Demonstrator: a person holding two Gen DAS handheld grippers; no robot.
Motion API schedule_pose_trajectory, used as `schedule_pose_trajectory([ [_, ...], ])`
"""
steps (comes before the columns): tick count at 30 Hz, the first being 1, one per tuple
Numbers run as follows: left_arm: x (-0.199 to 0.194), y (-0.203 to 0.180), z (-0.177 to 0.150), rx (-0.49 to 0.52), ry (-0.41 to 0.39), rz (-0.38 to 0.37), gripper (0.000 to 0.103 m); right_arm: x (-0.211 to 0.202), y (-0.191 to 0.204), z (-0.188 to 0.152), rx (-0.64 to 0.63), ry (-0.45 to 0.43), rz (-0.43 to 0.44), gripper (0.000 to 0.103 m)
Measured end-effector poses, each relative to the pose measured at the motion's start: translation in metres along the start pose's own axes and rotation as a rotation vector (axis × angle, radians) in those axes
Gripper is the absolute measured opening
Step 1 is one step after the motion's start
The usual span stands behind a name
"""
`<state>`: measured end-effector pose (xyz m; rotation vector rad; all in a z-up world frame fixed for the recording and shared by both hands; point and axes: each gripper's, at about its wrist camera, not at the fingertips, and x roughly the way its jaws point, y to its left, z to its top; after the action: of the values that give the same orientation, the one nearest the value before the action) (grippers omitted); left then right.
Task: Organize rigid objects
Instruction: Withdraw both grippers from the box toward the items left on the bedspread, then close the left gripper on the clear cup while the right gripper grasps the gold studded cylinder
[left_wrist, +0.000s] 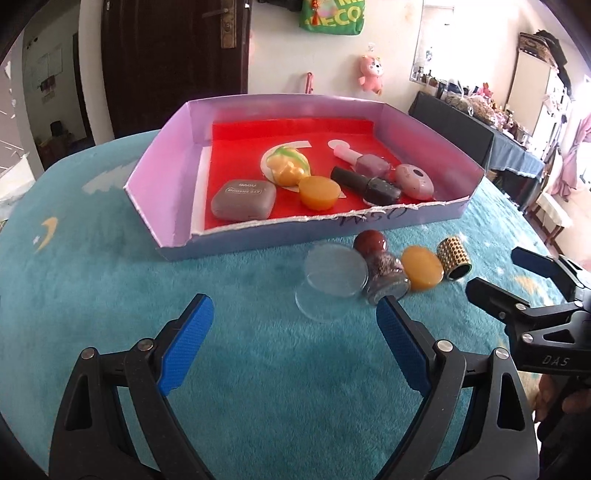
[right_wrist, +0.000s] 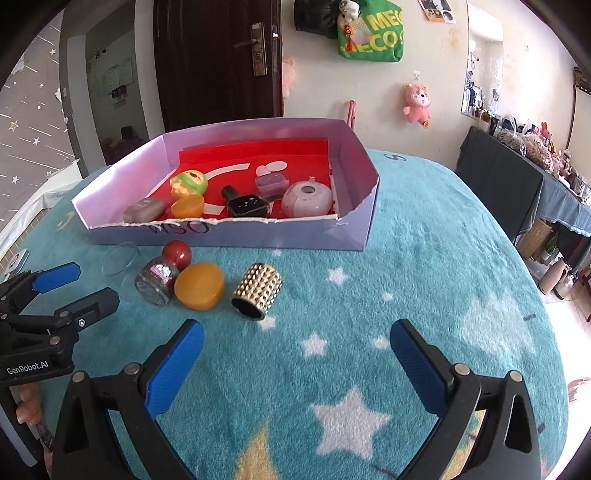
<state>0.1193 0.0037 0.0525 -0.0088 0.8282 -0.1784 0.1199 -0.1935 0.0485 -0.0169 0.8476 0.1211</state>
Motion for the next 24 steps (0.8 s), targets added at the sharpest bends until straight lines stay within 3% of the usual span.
schedule_pose_trajectory([
  [11,0.014,-0.002,0.019,0.032,0.025,0.026,0.090,0.016,-0.007,0.019,0.032,0.038,-0.016,0.103],
  [24,0.023,0.001,0.015,0.060,0.041,0.072,0.090,0.028,-0.014,0.020,0.054,0.087,-0.013,0.103],
])
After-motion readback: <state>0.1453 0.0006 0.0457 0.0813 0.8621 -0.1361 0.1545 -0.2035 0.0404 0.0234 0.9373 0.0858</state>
